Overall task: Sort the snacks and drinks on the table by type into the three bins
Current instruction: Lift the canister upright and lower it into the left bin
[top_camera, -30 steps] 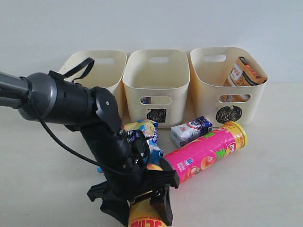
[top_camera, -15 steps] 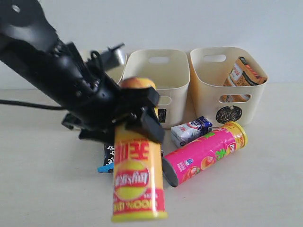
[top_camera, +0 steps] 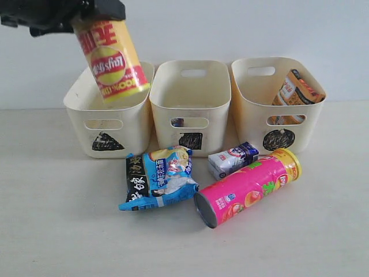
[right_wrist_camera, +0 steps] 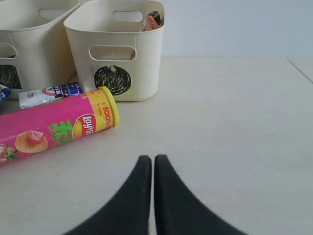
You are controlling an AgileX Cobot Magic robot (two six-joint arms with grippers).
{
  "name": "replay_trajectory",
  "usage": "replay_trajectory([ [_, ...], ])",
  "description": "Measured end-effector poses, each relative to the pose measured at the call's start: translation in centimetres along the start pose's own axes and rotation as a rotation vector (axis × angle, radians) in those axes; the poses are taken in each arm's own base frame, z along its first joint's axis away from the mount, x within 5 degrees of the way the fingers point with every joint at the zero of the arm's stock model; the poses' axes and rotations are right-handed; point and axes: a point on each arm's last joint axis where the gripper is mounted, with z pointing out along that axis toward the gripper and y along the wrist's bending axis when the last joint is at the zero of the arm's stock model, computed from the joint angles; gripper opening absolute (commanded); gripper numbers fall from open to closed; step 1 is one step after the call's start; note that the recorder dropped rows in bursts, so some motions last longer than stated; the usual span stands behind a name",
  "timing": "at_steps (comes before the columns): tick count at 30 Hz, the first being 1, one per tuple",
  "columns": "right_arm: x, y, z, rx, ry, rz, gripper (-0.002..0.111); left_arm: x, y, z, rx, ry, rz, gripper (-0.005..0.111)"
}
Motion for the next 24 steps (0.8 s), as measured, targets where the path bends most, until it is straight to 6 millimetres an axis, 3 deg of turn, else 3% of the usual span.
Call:
replay_trajectory([
  [3, 0.0, 0.0, 0.0, 0.000, 0.000, 0.000, 0.000, -1.5, 1.3, 0.0, -0.058, -0.143, 0.058, 0.005],
  [7, 0.0, 0.0, 0.0, 0.000, 0.000, 0.000, 0.000, -2.5, 3.7, 1.4, -0.151, -0.284, 0.061, 0.005],
  [15, 0.0, 0.0, 0.0, 0.000, 0.000, 0.000, 0.000, -1.1, 7.7, 6.1, -0.274, -0.288, 0.151, 0.005],
  [21, 0.0, 0.0, 0.0, 0.000, 0.000, 0.000, 0.000, 2.0, 9.7, 11.4, -0.260, -0.077, 0.211, 0.037],
  [24, 0.0, 0.0, 0.0, 0.000, 0.000, 0.000, 0.000, 1.5, 10.1, 13.2, -0.251, -0.069, 0.213, 0.039],
])
